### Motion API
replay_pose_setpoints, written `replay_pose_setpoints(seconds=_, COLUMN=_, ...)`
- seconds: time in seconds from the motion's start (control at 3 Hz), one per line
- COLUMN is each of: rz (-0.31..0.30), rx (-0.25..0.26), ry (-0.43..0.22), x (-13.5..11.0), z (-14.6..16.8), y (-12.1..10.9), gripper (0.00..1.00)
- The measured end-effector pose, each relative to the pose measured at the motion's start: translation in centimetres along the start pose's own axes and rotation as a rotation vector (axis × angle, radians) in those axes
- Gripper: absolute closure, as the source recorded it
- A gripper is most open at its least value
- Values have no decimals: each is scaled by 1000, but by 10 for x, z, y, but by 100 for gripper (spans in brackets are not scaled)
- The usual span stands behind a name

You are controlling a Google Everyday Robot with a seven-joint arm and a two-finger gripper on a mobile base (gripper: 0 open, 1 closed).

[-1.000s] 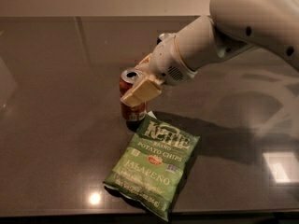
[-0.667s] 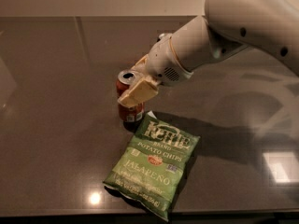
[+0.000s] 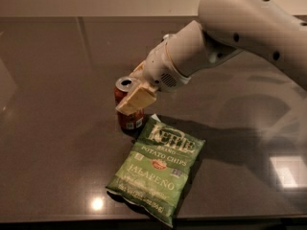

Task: Move coke can near green jalapeno chip bag

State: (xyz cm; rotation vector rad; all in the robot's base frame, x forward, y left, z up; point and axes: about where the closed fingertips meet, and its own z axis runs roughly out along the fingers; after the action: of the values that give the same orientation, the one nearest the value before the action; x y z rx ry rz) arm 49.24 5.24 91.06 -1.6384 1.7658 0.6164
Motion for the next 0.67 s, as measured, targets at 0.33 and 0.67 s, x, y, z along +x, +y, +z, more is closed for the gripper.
replay_pose_setpoints(seconds=0.33, rz=0, rx=-4, ry=13, x=3, z=5, y=0, gripper=38)
replay_pose_setpoints(seconds=0.67, rz=-3, rx=-4, ry=23, x=6, z=5, y=-1, gripper=15)
